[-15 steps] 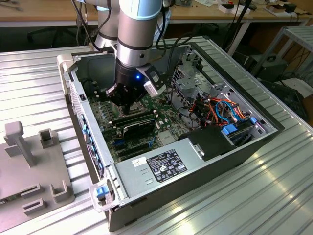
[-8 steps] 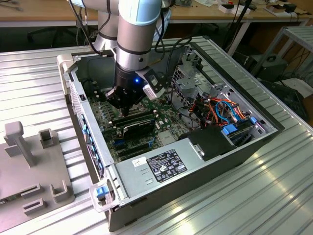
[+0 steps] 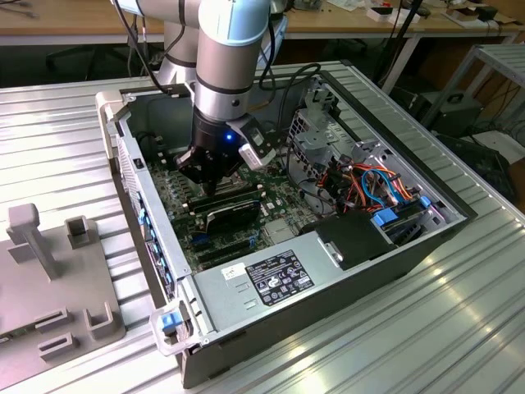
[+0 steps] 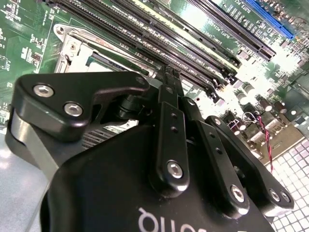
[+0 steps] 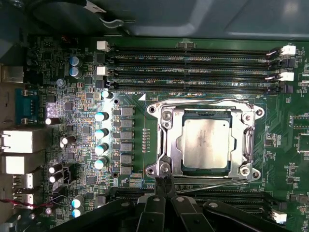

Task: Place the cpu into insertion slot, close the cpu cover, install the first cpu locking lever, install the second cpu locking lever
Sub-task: 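Install the second cpu locking lever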

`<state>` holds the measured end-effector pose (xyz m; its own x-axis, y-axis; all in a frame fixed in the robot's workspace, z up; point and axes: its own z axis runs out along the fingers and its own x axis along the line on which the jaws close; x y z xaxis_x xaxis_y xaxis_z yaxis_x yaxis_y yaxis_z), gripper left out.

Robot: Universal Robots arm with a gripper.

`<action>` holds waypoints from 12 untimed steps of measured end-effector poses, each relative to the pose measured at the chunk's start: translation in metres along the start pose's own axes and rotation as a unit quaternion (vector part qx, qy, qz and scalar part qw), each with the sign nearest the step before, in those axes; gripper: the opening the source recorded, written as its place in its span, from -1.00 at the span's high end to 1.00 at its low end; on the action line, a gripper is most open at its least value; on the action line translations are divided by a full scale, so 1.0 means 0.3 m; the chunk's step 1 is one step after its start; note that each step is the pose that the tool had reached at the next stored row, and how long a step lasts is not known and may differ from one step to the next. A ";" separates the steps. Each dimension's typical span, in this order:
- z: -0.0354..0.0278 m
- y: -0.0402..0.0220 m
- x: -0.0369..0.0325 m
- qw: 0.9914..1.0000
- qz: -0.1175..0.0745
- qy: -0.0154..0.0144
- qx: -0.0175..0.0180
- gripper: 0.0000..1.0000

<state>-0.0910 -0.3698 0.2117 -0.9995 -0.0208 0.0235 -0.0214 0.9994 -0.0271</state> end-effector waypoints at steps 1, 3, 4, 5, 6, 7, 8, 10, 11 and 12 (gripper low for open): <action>0.000 0.000 0.000 1.000 0.000 0.000 0.000 0.79; 0.001 0.000 0.000 1.000 0.000 0.000 0.000 0.79; 0.001 0.000 0.000 1.000 0.000 0.000 0.000 0.79; 0.001 0.000 0.000 1.000 0.000 0.000 0.000 0.79; 0.001 0.000 0.001 1.000 0.000 0.000 0.000 0.79; 0.001 0.000 0.001 1.000 0.000 0.000 0.000 0.79; 0.002 0.000 0.001 1.000 0.000 0.000 0.000 0.79; 0.002 0.000 0.001 1.000 0.000 0.000 0.000 0.79; 0.002 0.000 0.002 1.000 0.000 0.000 0.000 0.79; 0.002 0.000 0.002 1.000 0.000 0.000 0.000 0.79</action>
<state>-0.0915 -0.3698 0.2112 -0.9995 -0.0208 0.0236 -0.0215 0.9994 -0.0271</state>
